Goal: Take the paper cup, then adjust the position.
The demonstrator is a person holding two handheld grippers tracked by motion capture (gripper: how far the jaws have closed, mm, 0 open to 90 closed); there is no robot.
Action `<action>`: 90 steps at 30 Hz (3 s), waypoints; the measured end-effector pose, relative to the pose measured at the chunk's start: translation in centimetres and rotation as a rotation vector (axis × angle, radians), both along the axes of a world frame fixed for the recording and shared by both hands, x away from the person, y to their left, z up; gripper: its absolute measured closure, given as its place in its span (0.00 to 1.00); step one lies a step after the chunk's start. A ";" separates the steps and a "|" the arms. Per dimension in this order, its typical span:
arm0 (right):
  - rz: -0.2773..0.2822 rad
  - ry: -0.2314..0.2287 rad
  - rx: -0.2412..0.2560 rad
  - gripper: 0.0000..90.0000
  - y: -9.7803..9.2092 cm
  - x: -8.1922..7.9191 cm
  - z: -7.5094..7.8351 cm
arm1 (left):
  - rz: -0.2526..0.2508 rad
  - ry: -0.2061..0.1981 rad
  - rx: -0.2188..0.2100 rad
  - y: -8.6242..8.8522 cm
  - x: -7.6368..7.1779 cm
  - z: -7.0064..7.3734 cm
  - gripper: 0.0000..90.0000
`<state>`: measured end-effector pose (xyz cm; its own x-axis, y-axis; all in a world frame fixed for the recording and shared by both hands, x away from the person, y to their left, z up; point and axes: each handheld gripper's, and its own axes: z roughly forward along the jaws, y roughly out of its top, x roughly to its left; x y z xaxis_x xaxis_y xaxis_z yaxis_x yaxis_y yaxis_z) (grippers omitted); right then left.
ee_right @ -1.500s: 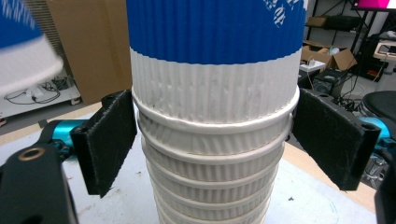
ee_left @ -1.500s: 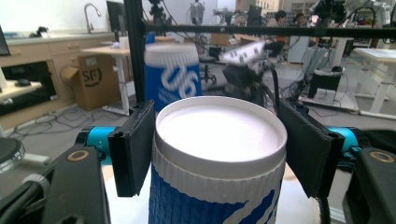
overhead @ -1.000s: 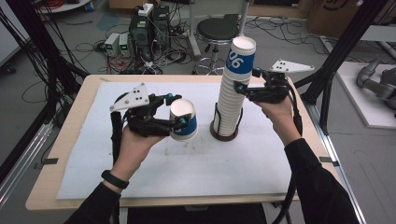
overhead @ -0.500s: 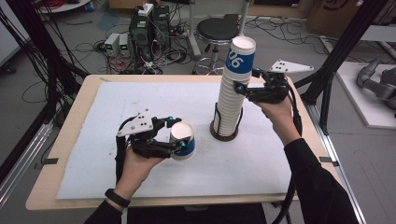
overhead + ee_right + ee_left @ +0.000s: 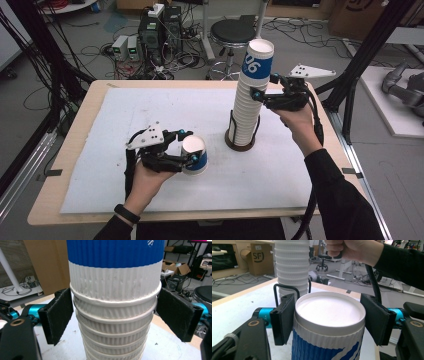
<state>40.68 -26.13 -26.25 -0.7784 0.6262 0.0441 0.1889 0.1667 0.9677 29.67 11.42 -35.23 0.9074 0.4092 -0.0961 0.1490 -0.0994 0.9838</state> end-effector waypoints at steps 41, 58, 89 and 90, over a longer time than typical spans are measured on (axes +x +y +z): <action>-0.005 0.024 0.027 0.17 -2.7 -7.0 -6.6 | 0.016 0.026 -0.014 0.7 0.7 -1.2 0.34; -0.009 0.067 -0.009 0.17 -2.6 -8.7 -10.9 | 0.026 0.037 -0.010 0.8 1.1 -1.9 0.34; 0.341 0.074 -0.036 0.17 1.0 -10.2 -11.3 | -0.070 0.020 -0.056 -2.0 0.0 -1.3 0.34; 0.351 0.078 -0.036 0.17 1.2 -10.2 -11.4 | -0.070 0.021 -0.058 -2.1 0.0 -1.3 0.34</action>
